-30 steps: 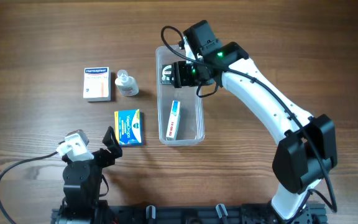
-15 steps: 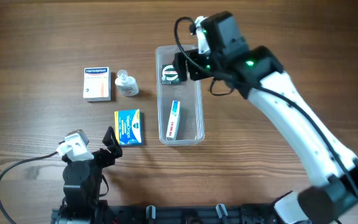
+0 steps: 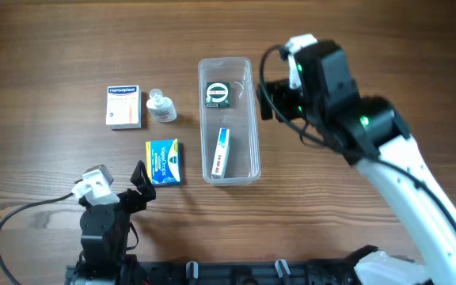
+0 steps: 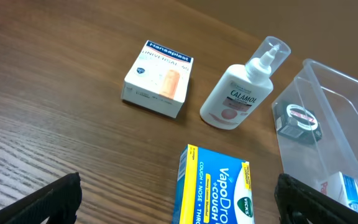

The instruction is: Pack container

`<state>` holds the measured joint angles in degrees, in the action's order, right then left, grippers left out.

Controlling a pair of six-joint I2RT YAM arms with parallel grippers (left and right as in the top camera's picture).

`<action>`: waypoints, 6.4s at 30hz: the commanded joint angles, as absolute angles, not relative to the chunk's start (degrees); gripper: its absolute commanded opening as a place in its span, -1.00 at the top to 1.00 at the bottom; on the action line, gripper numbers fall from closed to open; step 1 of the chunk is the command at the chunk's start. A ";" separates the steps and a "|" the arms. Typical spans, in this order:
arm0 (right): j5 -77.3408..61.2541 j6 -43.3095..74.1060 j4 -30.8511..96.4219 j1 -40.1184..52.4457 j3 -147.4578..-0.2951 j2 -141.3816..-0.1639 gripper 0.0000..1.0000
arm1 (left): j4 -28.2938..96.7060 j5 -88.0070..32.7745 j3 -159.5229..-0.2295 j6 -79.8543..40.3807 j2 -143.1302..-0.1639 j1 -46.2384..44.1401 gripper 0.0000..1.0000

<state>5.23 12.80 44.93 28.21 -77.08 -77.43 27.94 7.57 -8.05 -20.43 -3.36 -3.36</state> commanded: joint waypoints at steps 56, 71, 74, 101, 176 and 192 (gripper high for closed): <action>-4.62 -1.48 16.16 3.95 -9.72 -10.87 -0.99 | 27.75 7.31 -7.88 -19.73 -2.74 -3.09 -1.00; -0.45 -1.54 30.96 1.41 -9.61 -2.74 -1.00 | 27.75 7.31 -7.88 -19.73 -2.74 -3.09 -1.00; -0.43 -1.56 32.80 1.41 -9.61 -1.61 -0.99 | 27.75 7.31 -7.88 -19.73 -2.74 -3.09 -1.00; 0.14 -1.52 36.53 1.41 -9.61 -0.21 -0.99 | 27.75 7.31 -7.88 -19.73 -2.74 -3.09 -1.00; 0.14 -1.52 36.53 1.41 -9.61 -0.21 -0.99 | 26.83 3.92 -68.20 -29.04 -62.35 -3.09 -1.00; 0.16 -1.50 36.53 1.41 -9.61 -0.21 -0.99 | 56.45 -1.96 -105.62 -30.74 -93.34 -3.09 -0.91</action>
